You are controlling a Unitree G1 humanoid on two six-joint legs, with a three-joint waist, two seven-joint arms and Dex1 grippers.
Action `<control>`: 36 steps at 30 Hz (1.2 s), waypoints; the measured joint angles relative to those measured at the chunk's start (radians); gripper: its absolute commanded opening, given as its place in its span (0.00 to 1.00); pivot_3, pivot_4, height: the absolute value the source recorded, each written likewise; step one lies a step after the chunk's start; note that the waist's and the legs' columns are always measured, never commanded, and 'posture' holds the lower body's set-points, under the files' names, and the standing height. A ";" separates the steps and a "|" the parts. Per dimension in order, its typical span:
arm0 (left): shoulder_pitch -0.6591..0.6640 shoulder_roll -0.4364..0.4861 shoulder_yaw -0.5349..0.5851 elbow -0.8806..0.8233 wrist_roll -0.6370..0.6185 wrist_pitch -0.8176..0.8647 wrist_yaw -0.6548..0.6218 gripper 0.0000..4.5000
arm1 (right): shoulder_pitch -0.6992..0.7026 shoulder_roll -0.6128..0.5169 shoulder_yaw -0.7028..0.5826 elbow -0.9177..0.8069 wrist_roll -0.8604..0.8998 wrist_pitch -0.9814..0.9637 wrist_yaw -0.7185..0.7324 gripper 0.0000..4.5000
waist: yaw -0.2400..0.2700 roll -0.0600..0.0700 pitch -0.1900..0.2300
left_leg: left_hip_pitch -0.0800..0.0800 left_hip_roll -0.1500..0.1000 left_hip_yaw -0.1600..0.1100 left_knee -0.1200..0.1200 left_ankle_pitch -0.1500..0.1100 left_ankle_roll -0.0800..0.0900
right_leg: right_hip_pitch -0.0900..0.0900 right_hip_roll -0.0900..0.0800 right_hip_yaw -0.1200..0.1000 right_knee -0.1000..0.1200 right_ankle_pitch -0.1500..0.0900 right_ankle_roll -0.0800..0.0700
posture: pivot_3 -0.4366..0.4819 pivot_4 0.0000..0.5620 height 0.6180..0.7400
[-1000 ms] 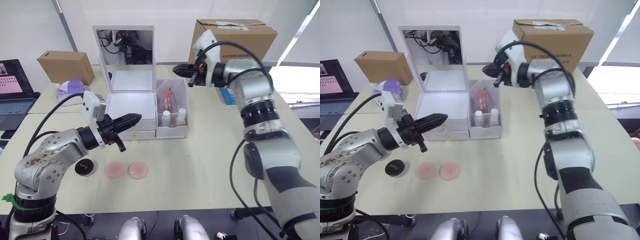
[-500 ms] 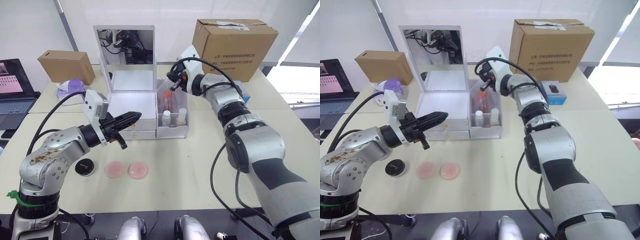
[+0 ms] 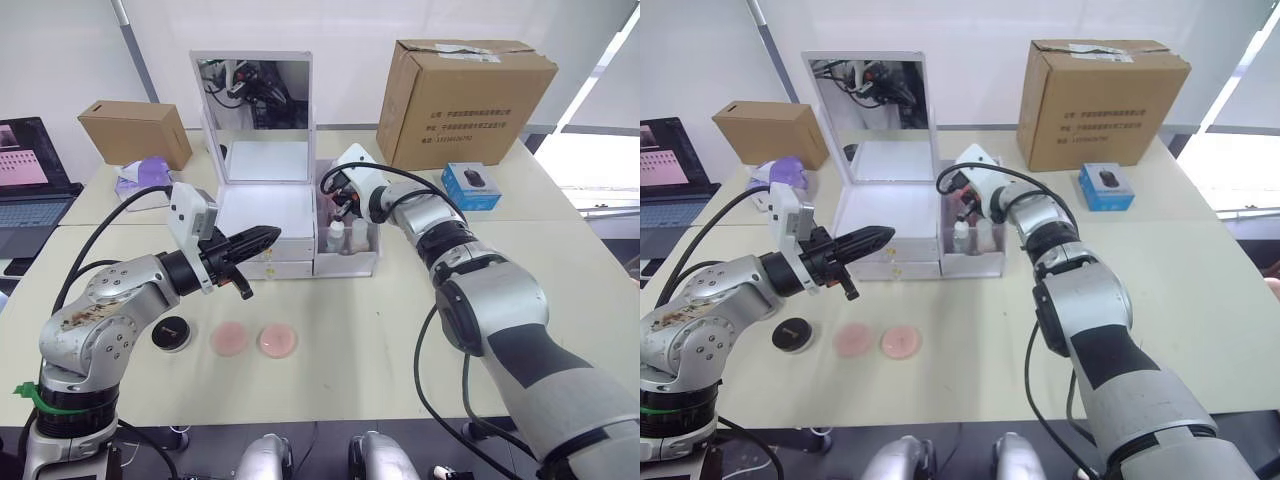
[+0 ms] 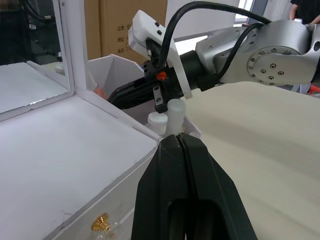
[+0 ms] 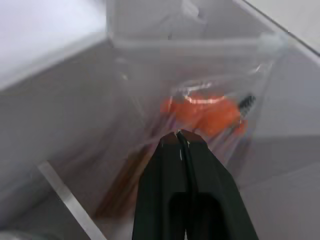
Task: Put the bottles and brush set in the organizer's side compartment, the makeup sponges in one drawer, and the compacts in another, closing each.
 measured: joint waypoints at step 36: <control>0.452 0.077 0.404 0.448 0.186 -0.440 -0.180 1.00 | 1.241 -0.486 -0.615 -1.425 0.560 0.403 0.351 1.00 | 0.016 0.001 0.000 | 0.001 -0.001 0.000 -0.007 -0.004 -0.008 | -0.001 -0.012 -0.015 -0.003 -0.006 0.007 | 0.48 0.27 0.92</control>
